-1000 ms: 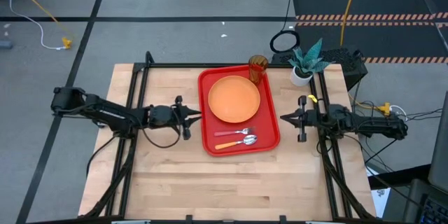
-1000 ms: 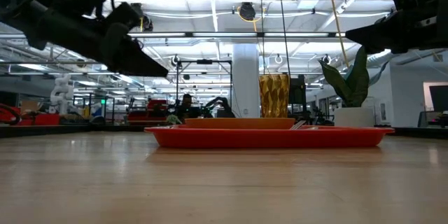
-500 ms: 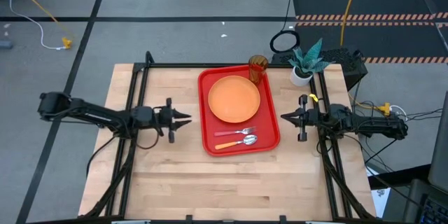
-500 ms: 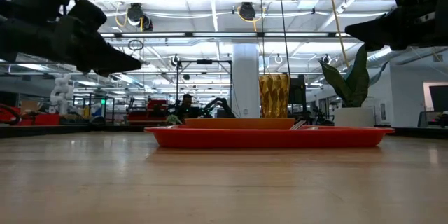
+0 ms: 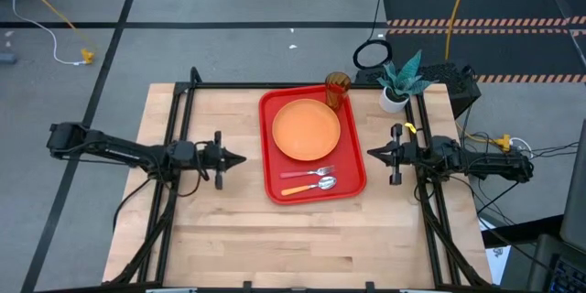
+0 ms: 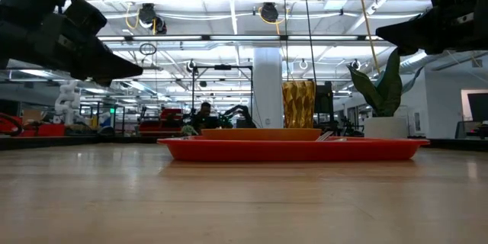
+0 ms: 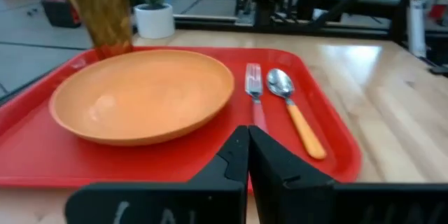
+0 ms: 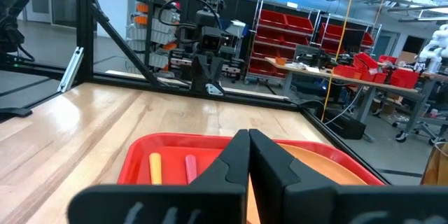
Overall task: Pick and place plate/cup/fork/spoon on tray
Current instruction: Return to Home Position
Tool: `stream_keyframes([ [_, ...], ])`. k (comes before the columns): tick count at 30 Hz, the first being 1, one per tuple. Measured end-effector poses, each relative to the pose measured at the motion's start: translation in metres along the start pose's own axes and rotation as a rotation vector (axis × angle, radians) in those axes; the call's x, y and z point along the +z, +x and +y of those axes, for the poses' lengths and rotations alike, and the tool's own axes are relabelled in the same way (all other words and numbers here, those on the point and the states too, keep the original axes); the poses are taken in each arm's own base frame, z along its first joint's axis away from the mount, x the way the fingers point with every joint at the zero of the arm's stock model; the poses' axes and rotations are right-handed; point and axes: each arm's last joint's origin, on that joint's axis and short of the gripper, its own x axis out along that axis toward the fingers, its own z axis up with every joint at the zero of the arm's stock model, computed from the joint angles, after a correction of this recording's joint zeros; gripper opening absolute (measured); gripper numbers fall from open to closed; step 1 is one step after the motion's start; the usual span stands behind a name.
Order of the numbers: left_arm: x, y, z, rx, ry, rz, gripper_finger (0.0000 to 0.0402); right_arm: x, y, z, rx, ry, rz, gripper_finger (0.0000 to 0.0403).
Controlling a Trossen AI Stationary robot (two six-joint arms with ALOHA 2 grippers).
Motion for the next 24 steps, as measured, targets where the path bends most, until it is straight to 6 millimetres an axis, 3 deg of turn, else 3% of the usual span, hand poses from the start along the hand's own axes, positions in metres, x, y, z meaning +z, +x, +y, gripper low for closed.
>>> stream_keyframes([
  [8, 0.003, -0.01, -0.008, -0.052, 0.024, -0.012, 0.0006, 0.0, 0.0, 0.0, 0.0, 0.0, 0.0, 0.0],
  [24, 0.017, -0.033, -0.007, -0.082, 0.079, -0.158, 0.0004, 0.0, 0.0, 0.0, 0.0, 0.0, 0.0, 0.0],
])
